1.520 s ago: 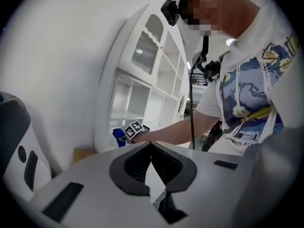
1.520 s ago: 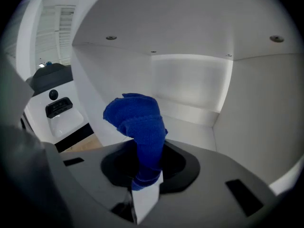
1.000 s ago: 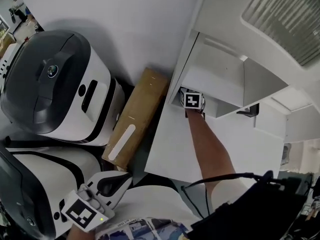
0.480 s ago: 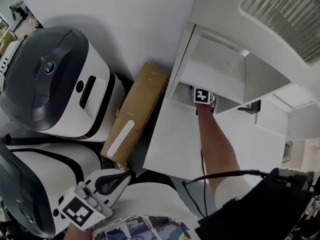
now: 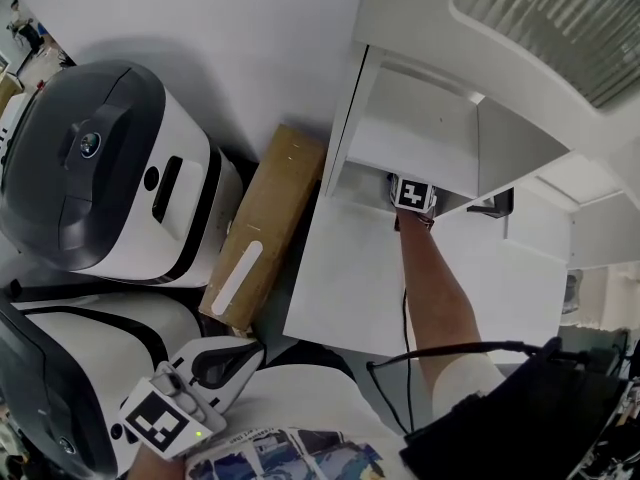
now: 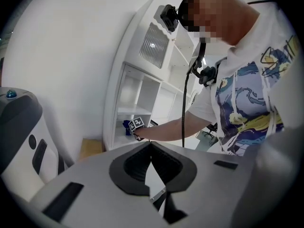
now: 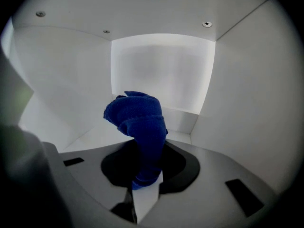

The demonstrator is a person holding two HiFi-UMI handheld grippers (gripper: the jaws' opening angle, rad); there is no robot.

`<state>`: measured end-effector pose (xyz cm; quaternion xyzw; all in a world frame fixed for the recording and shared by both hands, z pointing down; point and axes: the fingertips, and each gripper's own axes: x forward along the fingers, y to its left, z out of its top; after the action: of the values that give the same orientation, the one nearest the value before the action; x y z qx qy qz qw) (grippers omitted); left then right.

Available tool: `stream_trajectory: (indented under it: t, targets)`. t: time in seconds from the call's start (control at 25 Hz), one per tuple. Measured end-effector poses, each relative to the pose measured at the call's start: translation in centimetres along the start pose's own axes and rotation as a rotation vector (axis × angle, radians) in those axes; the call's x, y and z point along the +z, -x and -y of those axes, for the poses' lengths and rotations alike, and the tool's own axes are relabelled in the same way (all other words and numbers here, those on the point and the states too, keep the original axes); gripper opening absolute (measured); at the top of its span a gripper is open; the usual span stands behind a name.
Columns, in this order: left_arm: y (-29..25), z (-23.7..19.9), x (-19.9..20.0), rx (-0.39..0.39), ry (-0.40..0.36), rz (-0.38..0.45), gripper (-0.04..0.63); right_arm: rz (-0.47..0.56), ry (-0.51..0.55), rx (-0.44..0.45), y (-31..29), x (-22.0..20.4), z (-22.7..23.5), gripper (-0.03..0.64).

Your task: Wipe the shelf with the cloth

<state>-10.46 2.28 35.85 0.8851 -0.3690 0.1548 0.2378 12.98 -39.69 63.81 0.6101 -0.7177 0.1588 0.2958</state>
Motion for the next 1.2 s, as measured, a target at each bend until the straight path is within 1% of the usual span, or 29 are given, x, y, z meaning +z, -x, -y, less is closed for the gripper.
stream_trajectory:
  t: [0.16,0.28,0.44,0.56,0.64,0.76,1.2]
  targets:
    - [-0.2,-0.1,0.0,-0.011,0.007,0.002,0.012,0.067,-0.037,0.112,1.2,1.6,-3.6,0.098]
    - [-0.6,-0.2,0.1,-0.022,0.003,0.006,0.012,0.09,-0.068,0.199,1.5,2.3,-6.8,0.098]
    - [-0.6,0.0,0.2,-0.024,0.005,0.012,0.012,0.084,-0.072,0.285,1.3,2.4,-10.9,0.098]
    - [-0.3,-0.3,-0.1,-0.011,0.013,0.01,0.012,0.06,-0.045,0.314,0.7,2.1,-12.8,0.098]
    - [-0.1,-0.5,-0.3,-0.003,0.018,0.009,0.012,0.036,-0.024,0.304,0.4,1.7,-13.0,0.098]
    - [0.2,-0.9,-0.5,0.0,0.02,0.008,0.012,0.002,0.013,0.258,0.0,0.7,-11.9,0.098]
    - [-1.3,-0.8,0.3,-0.065,-0.005,0.004,0.012,-0.067,0.028,0.07,-0.1,-2.5,-2.7,0.098]
